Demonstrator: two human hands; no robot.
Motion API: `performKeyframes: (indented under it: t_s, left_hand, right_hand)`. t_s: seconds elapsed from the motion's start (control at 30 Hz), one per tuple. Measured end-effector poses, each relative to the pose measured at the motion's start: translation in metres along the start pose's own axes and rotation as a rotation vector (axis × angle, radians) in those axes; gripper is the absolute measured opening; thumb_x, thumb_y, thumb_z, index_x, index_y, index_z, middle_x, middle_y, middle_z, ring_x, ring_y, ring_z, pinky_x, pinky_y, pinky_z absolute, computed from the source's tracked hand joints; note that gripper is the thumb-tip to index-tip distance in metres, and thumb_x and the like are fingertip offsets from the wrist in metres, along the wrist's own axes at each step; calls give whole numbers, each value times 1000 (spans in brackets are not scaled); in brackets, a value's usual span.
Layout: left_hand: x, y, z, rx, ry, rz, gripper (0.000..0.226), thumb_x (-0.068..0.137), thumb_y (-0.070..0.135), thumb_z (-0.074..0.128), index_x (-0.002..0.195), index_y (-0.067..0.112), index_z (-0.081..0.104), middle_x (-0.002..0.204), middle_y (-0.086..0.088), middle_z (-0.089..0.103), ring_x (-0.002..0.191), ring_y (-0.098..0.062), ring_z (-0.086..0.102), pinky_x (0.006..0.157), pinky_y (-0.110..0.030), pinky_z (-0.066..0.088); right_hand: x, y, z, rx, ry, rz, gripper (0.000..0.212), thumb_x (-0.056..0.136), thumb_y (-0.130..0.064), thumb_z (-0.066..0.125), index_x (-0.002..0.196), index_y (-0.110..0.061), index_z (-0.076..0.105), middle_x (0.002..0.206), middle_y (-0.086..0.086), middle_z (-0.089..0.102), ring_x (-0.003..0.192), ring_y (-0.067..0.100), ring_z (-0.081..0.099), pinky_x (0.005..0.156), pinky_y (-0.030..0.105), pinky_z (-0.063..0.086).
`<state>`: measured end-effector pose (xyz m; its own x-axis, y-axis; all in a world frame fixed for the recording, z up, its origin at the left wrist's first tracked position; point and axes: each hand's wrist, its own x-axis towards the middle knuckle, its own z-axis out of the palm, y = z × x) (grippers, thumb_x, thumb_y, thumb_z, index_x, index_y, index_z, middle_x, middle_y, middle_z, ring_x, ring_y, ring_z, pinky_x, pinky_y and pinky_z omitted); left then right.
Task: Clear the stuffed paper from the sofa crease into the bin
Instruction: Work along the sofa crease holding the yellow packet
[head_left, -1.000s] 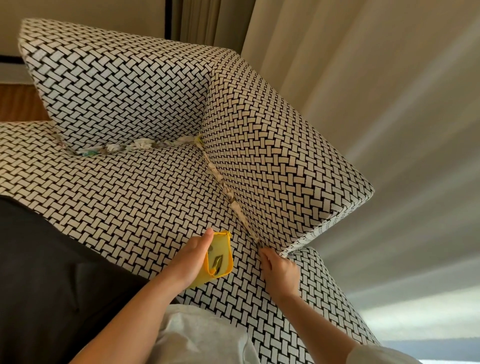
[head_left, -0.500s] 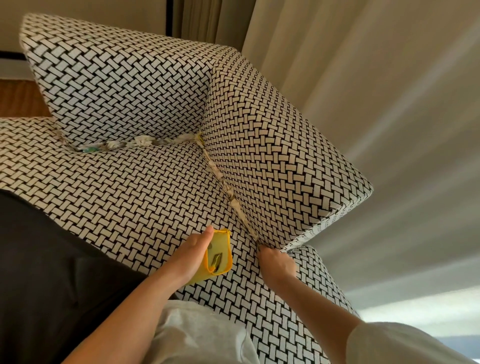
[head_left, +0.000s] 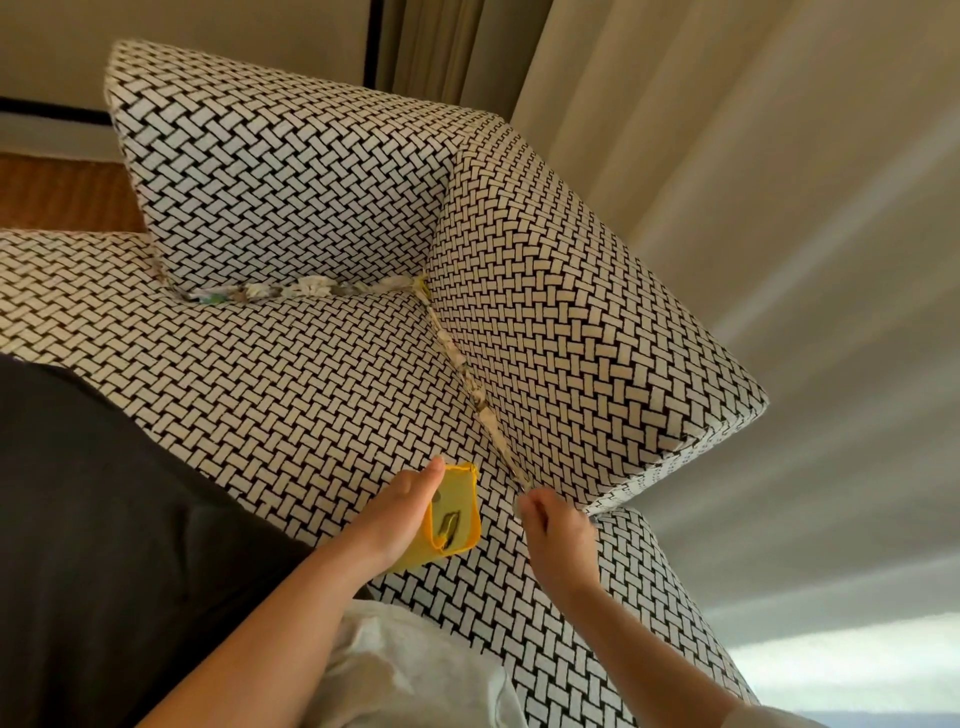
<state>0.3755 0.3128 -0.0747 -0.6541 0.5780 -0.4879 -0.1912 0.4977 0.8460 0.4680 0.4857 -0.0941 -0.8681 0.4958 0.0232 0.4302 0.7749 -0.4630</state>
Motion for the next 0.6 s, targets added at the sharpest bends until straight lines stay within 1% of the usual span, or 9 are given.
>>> performKeyframes:
  t_s: [0.03,0.1,0.17,0.23,0.3,0.4,0.43,0.5,0.6]
  left_hand:
    - [-1,1,0,-15,-8,9,66,88,65,10,112,17,48,108,-9,56,92,-18,51,64,-20,37]
    - [0,1,0,-45,-34,52,70,85,67,9,101,13,51,97,-12,55,89,-22,53,73,-27,44]
    - [1,2,1,-96,-82,91,85,80,71,9,98,3,56,97,-21,60,91,-32,58,88,-42,45]
    - [2,3,2,-122,-118,98,90,81,73,10,103,1,58,102,-24,63,96,-36,61,94,-48,43]
    - [2,3,3,-105,-109,70,86,86,68,9,106,0,57,105,-24,62,100,-36,60,89,-40,45]
    - [-1,2,2,-60,-63,21,79,90,61,6,104,0,54,104,-24,60,100,-34,58,71,-24,42]
    - [-1,1,1,-51,-55,2,80,90,63,6,107,-1,52,107,-24,61,102,-34,58,70,-23,41]
    - [-1,1,1,-28,-36,-17,77,88,66,7,109,7,53,112,-22,60,104,-33,57,70,-24,40]
    - [0,0,1,-16,-30,-44,71,85,70,8,111,19,50,113,-16,57,102,-26,55,68,-24,38]
  right_hand:
    - [-2,-12,-2,164,41,-16,24,95,-21,49,74,-13,56,50,-9,42,42,4,33,42,15,28]
    - [-8,-37,-9,399,61,-62,21,92,-16,53,73,-12,58,51,-9,45,42,4,35,42,16,30]
    - [-11,-58,-14,489,40,-142,18,92,-13,53,76,-15,62,51,-12,48,42,4,40,42,13,30]
    - [-12,-68,-16,495,14,-196,20,94,-15,50,81,-13,65,52,-12,50,43,4,42,42,12,29]
    - [-9,-64,-13,506,63,-168,20,95,-15,48,84,-14,65,51,-12,48,42,4,40,41,12,28]
    - [-5,-45,-9,530,185,-17,19,94,-14,49,79,-23,58,50,-10,44,41,4,36,39,12,26]
    - [-4,-36,-8,502,201,30,19,94,-15,50,78,-24,57,50,-9,42,41,4,35,39,13,25]
    - [-3,-17,-4,379,195,84,16,93,-15,52,79,-22,57,48,-8,40,38,5,33,37,14,24]
    - [-3,4,5,207,106,150,9,93,-15,53,96,-15,62,49,-7,44,40,4,33,37,15,26]
